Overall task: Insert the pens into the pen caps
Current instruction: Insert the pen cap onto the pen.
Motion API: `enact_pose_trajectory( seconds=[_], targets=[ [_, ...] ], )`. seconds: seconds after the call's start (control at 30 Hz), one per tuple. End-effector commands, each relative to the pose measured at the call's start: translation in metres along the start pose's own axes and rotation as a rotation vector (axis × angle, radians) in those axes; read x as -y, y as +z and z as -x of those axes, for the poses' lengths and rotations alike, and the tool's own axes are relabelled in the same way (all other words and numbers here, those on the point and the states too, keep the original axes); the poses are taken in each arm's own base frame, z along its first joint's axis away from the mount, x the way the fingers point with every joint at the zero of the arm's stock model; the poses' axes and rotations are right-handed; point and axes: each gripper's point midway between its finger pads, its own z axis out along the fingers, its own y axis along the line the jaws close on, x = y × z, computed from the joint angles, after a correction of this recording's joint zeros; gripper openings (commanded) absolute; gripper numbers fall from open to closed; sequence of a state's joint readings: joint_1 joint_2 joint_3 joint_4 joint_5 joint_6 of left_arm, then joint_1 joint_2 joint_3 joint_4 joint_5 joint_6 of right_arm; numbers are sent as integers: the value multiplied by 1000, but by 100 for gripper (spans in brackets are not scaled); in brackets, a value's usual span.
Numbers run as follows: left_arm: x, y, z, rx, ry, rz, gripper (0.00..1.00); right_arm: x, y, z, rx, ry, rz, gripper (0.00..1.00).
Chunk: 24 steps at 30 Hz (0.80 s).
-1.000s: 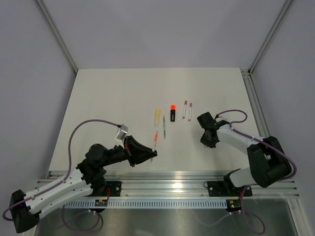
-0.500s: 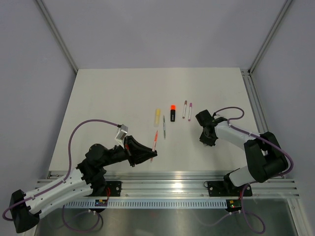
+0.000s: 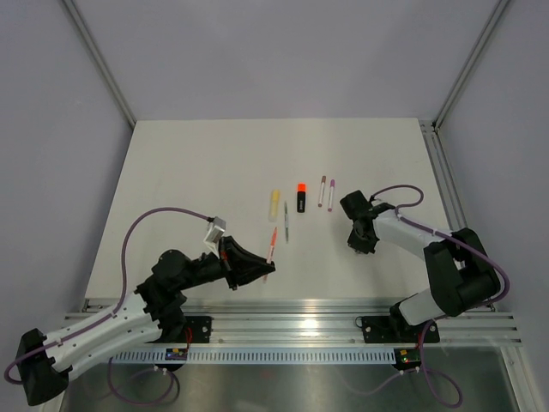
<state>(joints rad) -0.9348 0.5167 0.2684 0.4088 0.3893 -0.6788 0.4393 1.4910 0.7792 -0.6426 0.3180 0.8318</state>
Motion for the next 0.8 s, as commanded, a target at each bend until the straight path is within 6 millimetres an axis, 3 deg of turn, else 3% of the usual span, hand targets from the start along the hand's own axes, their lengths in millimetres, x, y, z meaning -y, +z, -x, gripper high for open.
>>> enact_pose_trajectory(
  seconds=[0.0,0.17,0.27,0.3,0.37,0.53,0.7,0.77],
  targets=[
    [-1,4,10,38,41,6,0,-10,-7,8,39,6,86,0],
    [-12,7,8,38,50,46,0,-25,-24,10,107,-6,260,0],
    [-25,11,4,30,51,96,0,-40,-52,20,182,-4,401,0],
    [-34,13,1,21,45,130,0,-49,-69,29,232,7,481,0],
    [-44,16,-2,13,49,168,0,-61,-87,31,263,-11,574,0],
    [-79,21,-14,-29,54,305,0,-97,-154,45,401,-53,855,0],
    [-92,25,-8,-1,63,365,0,-119,-225,48,544,-87,1140,0],
    [-96,26,-7,5,76,380,0,-121,-233,39,543,-81,1214,0]
  ],
)
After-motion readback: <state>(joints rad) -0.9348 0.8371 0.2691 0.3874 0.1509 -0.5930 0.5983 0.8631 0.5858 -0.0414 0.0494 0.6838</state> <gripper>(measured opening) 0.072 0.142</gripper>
